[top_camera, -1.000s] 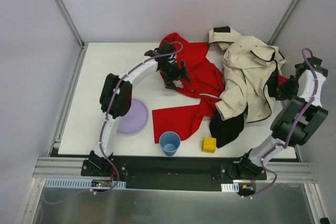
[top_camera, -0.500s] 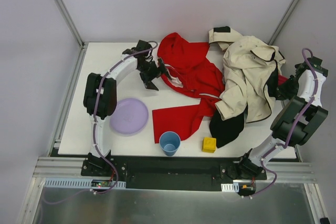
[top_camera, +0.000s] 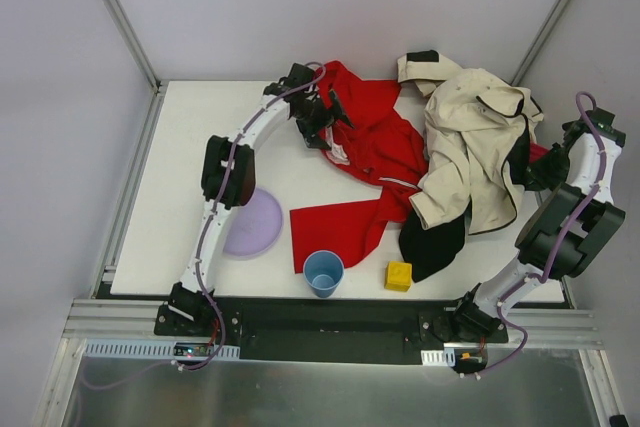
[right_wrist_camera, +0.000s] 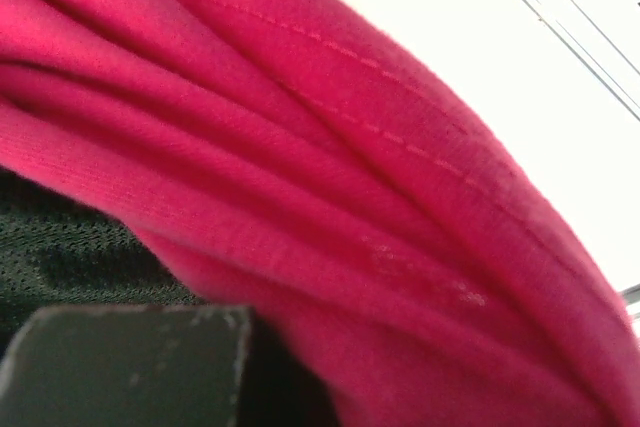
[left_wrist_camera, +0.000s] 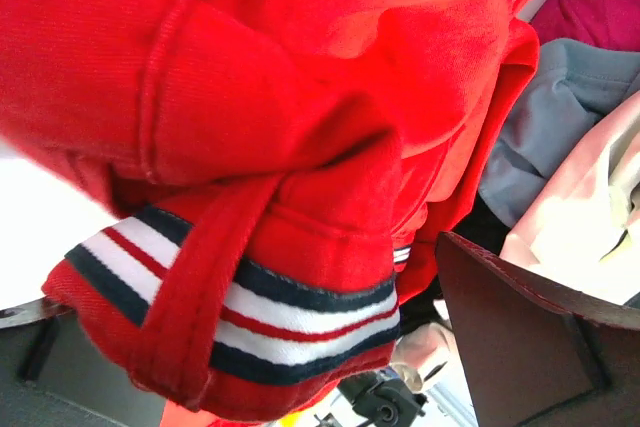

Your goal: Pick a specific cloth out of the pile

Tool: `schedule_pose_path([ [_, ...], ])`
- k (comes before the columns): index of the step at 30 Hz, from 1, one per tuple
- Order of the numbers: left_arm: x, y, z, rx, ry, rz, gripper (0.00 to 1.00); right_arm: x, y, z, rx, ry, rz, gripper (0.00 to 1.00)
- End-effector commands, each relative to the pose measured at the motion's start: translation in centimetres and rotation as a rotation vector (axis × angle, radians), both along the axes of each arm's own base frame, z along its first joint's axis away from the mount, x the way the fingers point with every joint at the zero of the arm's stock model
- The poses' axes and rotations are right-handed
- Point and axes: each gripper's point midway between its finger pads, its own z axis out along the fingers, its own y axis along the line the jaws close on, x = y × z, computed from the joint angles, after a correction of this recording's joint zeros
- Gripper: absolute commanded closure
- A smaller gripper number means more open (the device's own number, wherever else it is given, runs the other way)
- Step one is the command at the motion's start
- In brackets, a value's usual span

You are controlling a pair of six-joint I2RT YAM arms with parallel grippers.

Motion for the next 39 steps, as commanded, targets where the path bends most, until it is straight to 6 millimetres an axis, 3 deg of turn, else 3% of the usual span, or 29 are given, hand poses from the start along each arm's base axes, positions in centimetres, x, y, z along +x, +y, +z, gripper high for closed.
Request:
schedule_pose_path([
  [1,-0.5,-4.4,0.5,-0.036,-0.024,-0.038,0.01,0.3,-0.7,0.9,-0.008,-0.036,-0.025,0.99],
  [4,-1.6,-7.1,-0.7,-0.03,-0.025,-0.068,0.01,0.4,-0.6,0.8,0.003,-0.035,-0.024,1.0],
  [13,-4.6,-12.4,-6.0,-0.055,0.071,-0.106,0.02,0.5,-0.2,0.4,0.028,-0.033,-0.018,0.99],
  [14,-5.1,-12.6,-6.9,-0.049,0.088,-0.109,0.06,0.5,-0.2,0.3,0.03,-0.033,-0.016,0.99],
  [17,-6.0,-13.2,-8.1,-0.053,0.122,-0.13,0.36,0.4,0.0,0.3,0.032,-0.034,-0.012,0.99],
  [19,-6.2,-14.1,-7.8,-0.076,0.103,-0.15,0.47,0.2,0.0,0.2,0.03,-0.031,-0.012,0.99],
  [24,-6.9,-16.2,-5.3,-0.151,0.006,-0.229,0.62,0.0,0.3,-0.1,0.035,-0.035,-0.008,0.99],
  [29,-6.7,-17.9,-0.6,-0.286,-0.114,-0.288,1.0,-0.2,0.5,-0.3,0.043,-0.034,-0.008,0.99],
  [34,-5.5,-17.7,5.0,-0.375,-0.243,-0.307,1.0,-0.2,0.5,-0.1,0.034,-0.043,-0.007,0.99],
  [39,-3.1,-14.5,10.6,-0.409,-0.365,-0.258,1.0,-0.1,0.4,0.6,0.025,-0.057,-0.013,0.99],
])
